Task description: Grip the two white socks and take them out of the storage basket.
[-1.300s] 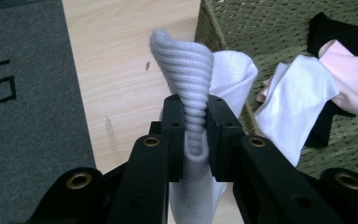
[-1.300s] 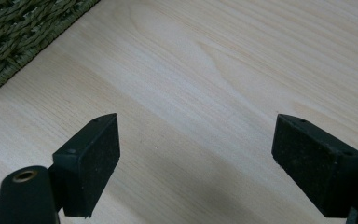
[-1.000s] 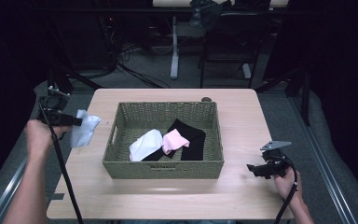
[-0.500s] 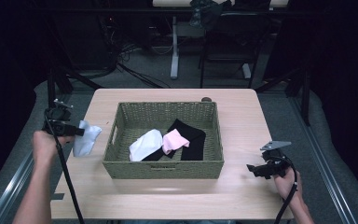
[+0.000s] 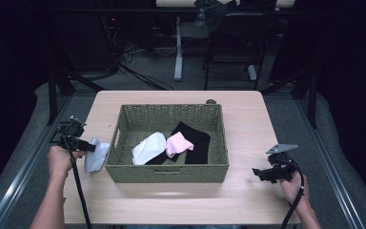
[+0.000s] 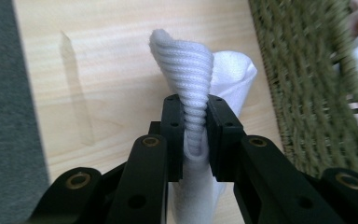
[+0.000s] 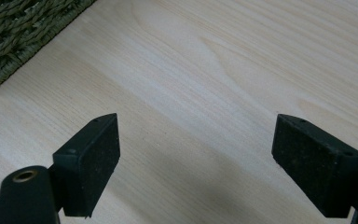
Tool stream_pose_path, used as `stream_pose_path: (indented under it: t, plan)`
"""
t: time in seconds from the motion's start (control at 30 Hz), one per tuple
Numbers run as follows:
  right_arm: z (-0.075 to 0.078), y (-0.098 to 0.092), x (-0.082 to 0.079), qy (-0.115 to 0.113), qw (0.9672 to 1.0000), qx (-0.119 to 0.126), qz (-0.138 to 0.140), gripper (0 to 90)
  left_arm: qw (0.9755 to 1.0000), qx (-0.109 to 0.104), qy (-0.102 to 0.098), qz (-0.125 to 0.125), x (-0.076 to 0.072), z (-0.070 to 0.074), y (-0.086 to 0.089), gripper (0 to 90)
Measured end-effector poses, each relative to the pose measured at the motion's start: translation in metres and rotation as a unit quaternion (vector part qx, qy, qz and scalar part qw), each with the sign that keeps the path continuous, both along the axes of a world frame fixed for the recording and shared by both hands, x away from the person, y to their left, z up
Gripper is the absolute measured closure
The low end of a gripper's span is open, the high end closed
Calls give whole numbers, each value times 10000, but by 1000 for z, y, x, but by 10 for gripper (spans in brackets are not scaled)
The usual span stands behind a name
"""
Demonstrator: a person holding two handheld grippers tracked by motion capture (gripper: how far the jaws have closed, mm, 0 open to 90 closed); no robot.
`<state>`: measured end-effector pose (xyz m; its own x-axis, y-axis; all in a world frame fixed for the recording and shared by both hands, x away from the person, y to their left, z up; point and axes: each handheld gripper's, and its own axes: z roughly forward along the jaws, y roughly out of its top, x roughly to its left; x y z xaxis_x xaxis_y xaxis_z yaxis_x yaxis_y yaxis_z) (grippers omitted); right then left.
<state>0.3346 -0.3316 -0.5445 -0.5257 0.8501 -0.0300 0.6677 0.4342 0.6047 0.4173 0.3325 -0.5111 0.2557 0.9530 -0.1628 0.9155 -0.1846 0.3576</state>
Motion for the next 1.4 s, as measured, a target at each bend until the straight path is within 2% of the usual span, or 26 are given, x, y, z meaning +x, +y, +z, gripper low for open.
stream_pose_path:
  t: [0.1,0.2,0.37,0.53,0.83,1.0,1.17,1.4]
  plan:
    - [0,0,0,7,10000,-5,3,147,9998,-115,166,8,1,-14,1,762]
    - [0,1,0,20,10000,-4,30,148,9993,-226,281,4,1,-18,2,677]
    - [1,1,-1,-5,10000,0,5,147,9993,-200,307,123,-2,-9,4,329]
    - [1,0,-1,-5,10000,55,-8,148,9995,-261,120,134,-6,10,8,172]
    - [0,0,0,-3,10000,51,-17,147,9992,-182,-361,-39,-14,57,3,109]
    - [1,1,1,-13,10000,30,5,147,9983,-175,-540,-103,-14,77,-6,88]
    - [0,2,1,-13,10000,47,-13,147,9968,-159,-741,-266,-11,95,-26,76]
    - [0,0,1,19,10000,45,1,148,9939,-180,-909,-603,-2,110,-58,72]
